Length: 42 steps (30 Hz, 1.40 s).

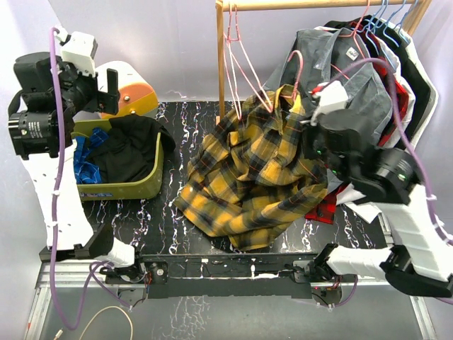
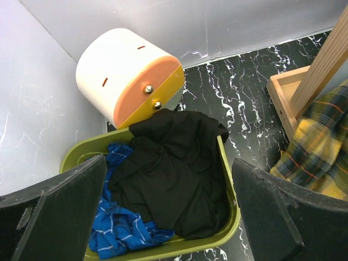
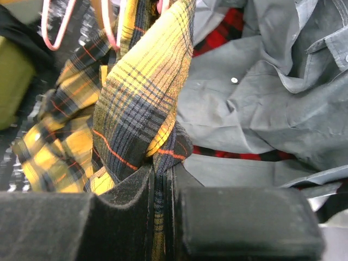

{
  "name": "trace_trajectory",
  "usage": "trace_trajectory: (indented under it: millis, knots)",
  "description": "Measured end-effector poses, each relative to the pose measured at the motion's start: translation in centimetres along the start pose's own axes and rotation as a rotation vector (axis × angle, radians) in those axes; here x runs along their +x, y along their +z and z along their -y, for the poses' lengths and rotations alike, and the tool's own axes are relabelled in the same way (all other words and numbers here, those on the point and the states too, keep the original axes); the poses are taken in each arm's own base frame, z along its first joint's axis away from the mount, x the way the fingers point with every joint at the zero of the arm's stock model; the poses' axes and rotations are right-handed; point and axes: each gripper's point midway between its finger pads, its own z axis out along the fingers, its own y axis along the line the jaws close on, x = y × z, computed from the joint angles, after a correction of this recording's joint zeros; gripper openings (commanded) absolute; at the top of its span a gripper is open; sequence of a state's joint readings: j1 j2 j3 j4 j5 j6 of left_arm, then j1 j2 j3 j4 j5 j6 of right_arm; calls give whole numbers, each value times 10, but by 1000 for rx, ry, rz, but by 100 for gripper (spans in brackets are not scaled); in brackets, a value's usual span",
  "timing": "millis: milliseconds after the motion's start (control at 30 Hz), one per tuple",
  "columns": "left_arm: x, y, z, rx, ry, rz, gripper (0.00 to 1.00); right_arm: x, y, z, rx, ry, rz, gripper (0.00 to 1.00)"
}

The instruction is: Place the shirt on the hanger

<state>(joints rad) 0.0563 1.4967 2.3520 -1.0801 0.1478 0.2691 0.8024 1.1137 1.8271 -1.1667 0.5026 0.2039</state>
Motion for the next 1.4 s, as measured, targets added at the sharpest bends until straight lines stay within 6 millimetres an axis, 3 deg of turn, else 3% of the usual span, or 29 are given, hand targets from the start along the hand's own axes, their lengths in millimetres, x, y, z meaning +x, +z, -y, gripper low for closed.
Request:
trace_trajectory:
  millis: [133, 233, 300, 367, 567, 833, 967, 1233, 1400]
  knots:
    - [4, -14, -4, 4, -38, 11, 97, 16, 41, -3, 78, -85, -102, 8]
    - [8, -17, -3, 14, -51, 8, 97, 46, 80, -12, 79, -125, -190, 8]
    - [13, -15, 0, 25, -56, -5, 97, 63, 92, -7, 84, -139, -240, 8]
    - [19, -13, 3, 42, -64, -24, 97, 64, 98, 7, 107, -122, -250, 8]
    - [37, -4, 10, 84, -94, -79, 97, 32, 115, 76, 243, -29, -158, 8]
    - [53, 1, 13, 101, -135, -118, 97, -32, 117, 63, 157, -48, 51, 8]
    - [64, 11, 4, 55, -177, -145, 97, -47, 118, 72, 179, -57, 109, 8]
    - [113, 36, -27, -150, -244, -304, 97, -79, 123, 102, 256, -35, 230, 8]
    - [119, 38, -39, -222, -251, -318, 97, -89, 129, 106, 266, -40, 265, 8]
